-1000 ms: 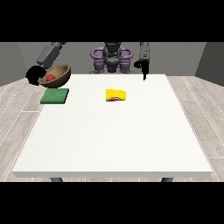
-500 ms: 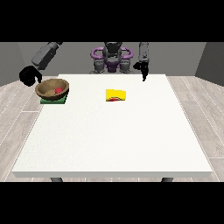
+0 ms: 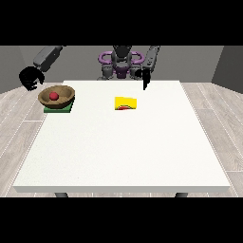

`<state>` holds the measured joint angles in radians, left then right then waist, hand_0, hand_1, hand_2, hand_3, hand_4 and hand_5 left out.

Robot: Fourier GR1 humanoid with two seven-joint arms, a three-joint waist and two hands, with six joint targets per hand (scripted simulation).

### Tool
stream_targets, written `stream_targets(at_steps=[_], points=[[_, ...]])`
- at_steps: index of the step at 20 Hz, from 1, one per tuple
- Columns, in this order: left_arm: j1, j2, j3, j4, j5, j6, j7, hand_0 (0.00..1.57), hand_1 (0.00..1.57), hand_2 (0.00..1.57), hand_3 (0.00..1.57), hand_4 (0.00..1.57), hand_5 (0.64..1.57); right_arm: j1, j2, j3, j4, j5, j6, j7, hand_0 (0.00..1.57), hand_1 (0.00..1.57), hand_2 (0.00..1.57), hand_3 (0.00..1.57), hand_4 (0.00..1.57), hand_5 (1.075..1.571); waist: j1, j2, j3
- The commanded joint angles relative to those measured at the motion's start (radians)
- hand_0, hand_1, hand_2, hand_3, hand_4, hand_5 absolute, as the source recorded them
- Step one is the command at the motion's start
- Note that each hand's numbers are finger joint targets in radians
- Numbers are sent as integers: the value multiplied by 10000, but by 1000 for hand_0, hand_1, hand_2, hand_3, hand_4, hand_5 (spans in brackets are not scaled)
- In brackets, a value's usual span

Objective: Pick the cup and pour the ball into the bowl, then pick the bowl and place it on the pad

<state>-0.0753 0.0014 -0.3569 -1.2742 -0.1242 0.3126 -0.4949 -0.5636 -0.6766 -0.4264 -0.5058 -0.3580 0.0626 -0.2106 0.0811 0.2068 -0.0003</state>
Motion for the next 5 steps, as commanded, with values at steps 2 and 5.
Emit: stream_targets(at_steps=[2,5], points=[[152,-14,-961,626,586,1162,40,0,0,0,0,1216,1340,-56,-252,257,-297,-20,718,790,0,0,537,716,685,1111,-462,-711,0],[-189,-14,-754,911,764,926,359,0,0,0,0,1216,1340,336,-261,263,-405,-81,1065,837,0,0,582,754,713,1075,-568,-900,3]])
